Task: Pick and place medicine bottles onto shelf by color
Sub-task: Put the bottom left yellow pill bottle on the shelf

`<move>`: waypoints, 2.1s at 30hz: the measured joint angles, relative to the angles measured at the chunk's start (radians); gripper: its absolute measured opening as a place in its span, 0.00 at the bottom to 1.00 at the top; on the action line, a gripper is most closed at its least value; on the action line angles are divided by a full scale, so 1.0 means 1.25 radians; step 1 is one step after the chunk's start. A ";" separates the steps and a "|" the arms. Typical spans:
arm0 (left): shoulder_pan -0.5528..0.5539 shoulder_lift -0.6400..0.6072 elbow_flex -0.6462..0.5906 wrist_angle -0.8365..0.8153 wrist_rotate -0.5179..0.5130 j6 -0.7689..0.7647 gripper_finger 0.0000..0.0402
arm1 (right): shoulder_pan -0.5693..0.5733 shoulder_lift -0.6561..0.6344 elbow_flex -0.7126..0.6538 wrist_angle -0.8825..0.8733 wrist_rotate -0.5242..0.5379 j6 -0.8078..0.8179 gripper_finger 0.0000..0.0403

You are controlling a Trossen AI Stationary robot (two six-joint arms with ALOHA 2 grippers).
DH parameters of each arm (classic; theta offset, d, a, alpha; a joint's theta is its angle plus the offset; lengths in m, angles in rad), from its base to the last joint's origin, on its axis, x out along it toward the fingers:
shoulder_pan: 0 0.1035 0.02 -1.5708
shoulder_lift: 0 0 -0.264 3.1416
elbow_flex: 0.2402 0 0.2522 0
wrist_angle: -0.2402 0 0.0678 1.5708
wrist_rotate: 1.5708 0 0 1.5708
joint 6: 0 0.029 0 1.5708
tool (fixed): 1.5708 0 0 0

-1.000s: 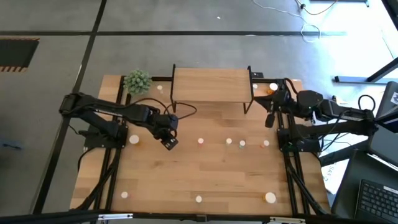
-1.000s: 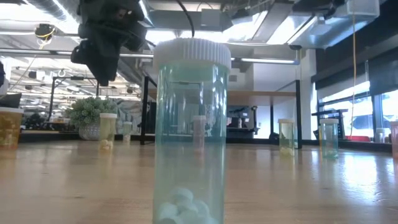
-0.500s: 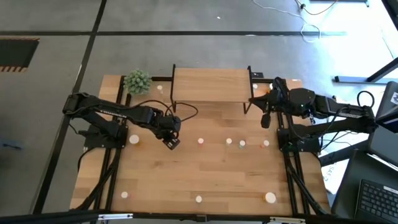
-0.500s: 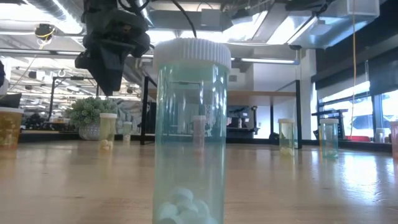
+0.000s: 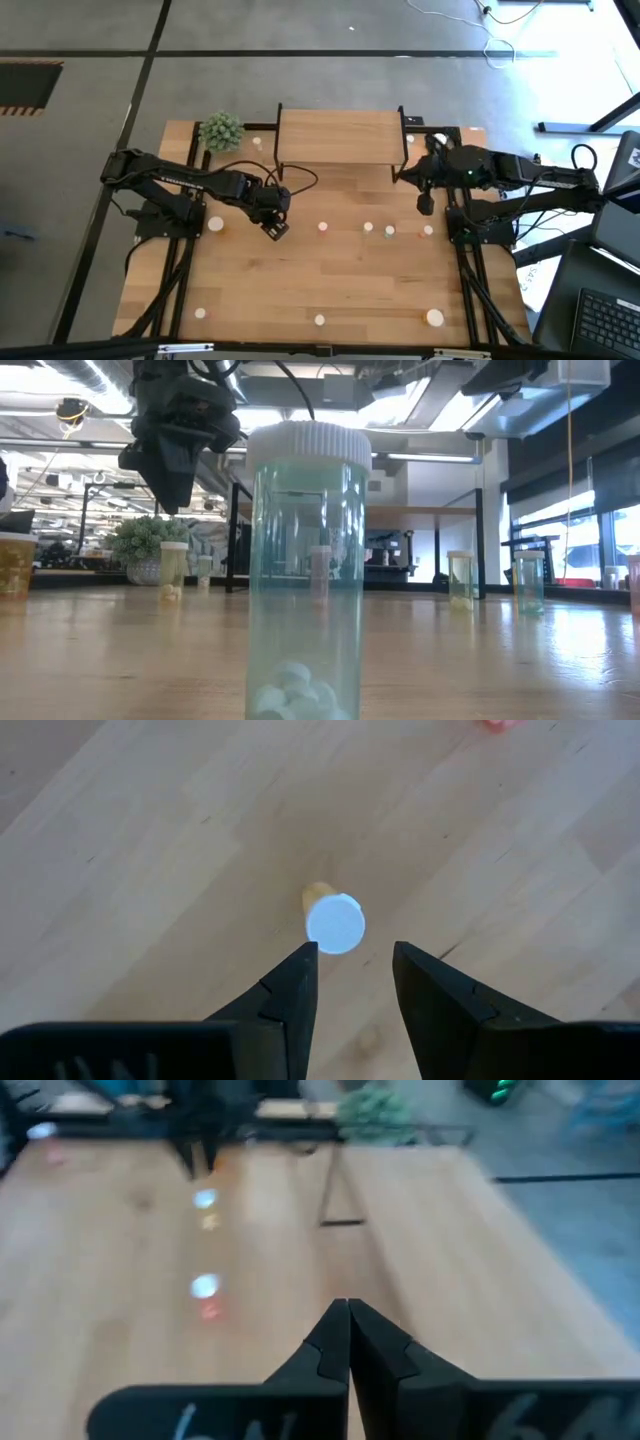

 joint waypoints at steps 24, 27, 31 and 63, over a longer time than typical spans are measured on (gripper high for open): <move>0.000 0.000 0.000 0.000 0.000 0.000 0.32 | 0.000 0.021 0.000 0.009 -0.284 0.052 0.01; 0.000 0.000 0.000 0.000 0.000 0.000 0.32 | 0.000 0.021 0.000 0.009 -0.284 0.097 0.01; 0.000 0.000 0.000 0.001 0.000 0.000 0.32 | 0.000 0.021 0.000 0.009 -0.284 0.109 0.01; -0.034 0.001 0.000 -0.003 -0.013 0.001 0.52 | 0.000 0.020 -0.001 0.009 -0.283 0.109 0.01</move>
